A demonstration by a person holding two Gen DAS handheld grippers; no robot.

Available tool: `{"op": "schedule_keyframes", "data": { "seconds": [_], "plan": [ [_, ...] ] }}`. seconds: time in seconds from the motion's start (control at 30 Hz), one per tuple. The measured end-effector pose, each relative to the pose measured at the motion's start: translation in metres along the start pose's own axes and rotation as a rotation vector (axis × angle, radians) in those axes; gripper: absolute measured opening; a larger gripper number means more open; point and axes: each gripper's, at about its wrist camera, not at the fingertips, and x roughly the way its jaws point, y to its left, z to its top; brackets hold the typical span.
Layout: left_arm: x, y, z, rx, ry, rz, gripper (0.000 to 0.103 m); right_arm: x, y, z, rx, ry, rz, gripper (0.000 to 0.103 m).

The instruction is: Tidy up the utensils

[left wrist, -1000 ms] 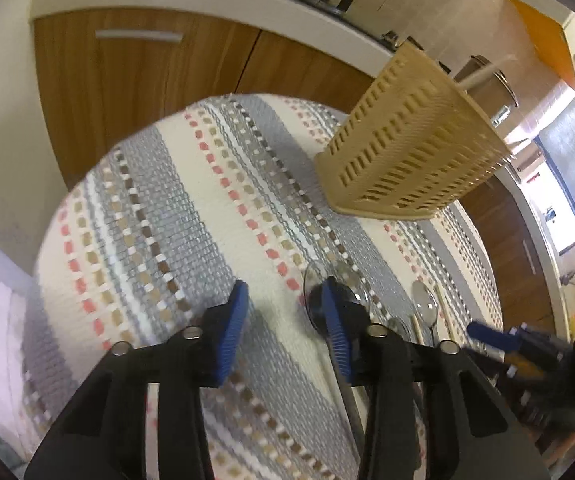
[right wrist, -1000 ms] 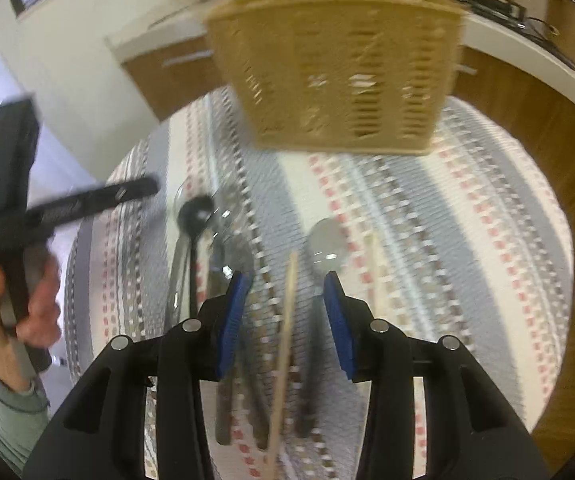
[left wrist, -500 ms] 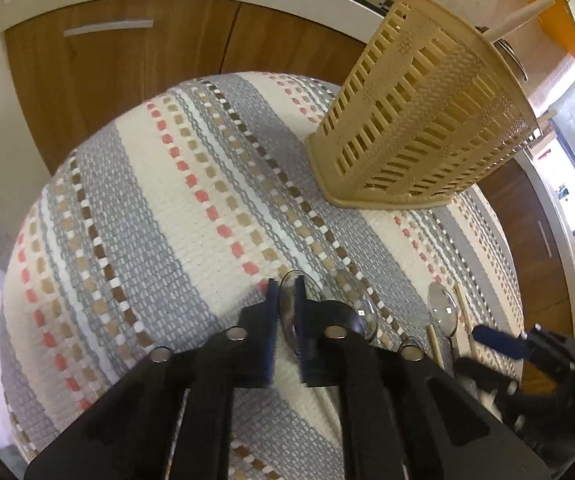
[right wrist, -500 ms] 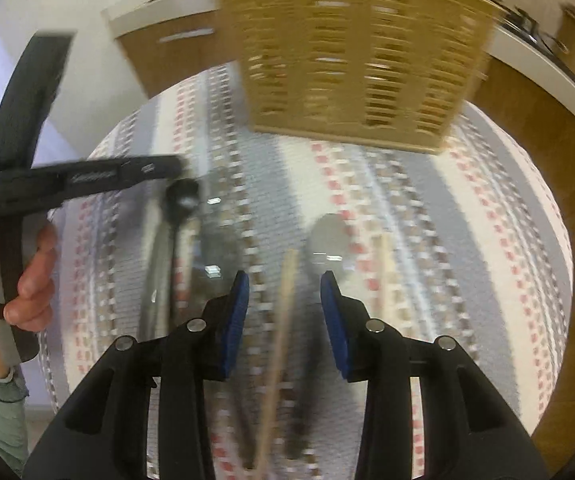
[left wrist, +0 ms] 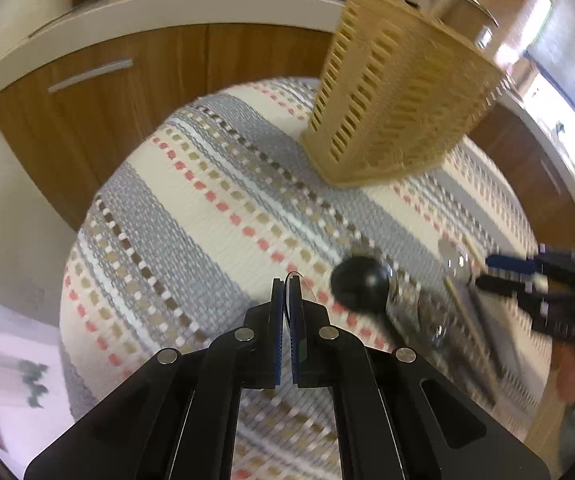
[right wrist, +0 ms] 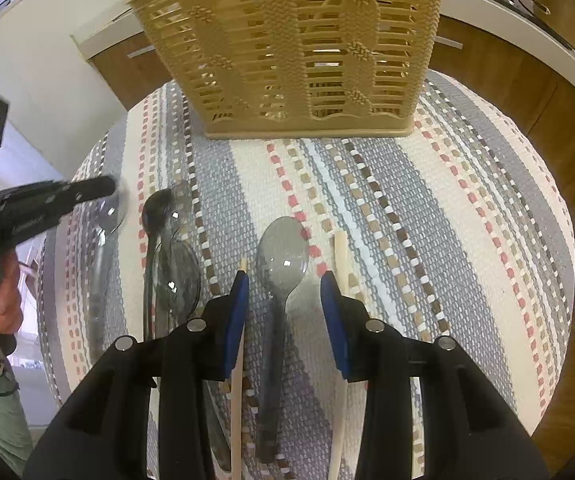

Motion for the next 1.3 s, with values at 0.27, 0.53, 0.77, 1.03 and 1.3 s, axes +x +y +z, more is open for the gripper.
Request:
{"op": "schedule_keyframes", "data": {
  "seconds": [0.27,0.53,0.77,1.03,1.3],
  "plan": [
    [0.001,-0.002,-0.013,0.026,-0.003,-0.018,0.001,-0.005,-0.010,0.006,0.024,-0.002,-0.004,0.034],
    [0.003,-0.003,-0.015,0.018,-0.015,-0.030,0.001,-0.001,-0.013,0.019,0.048,0.059,0.040,0.034],
    [0.003,-0.003,-0.016,0.016,-0.012,-0.030,0.001,0.023,-0.001,0.027,0.027,0.134,-0.015,0.034],
    [0.003,-0.008,-0.016,0.014,-0.027,-0.037,0.001,0.036,0.033,0.038,-0.126,0.157,-0.158,0.034],
    [-0.012,-0.018,-0.014,0.019,-0.112,-0.043,0.001,0.028,0.028,0.036,-0.118,0.122,-0.121,0.030]
  ]
}}
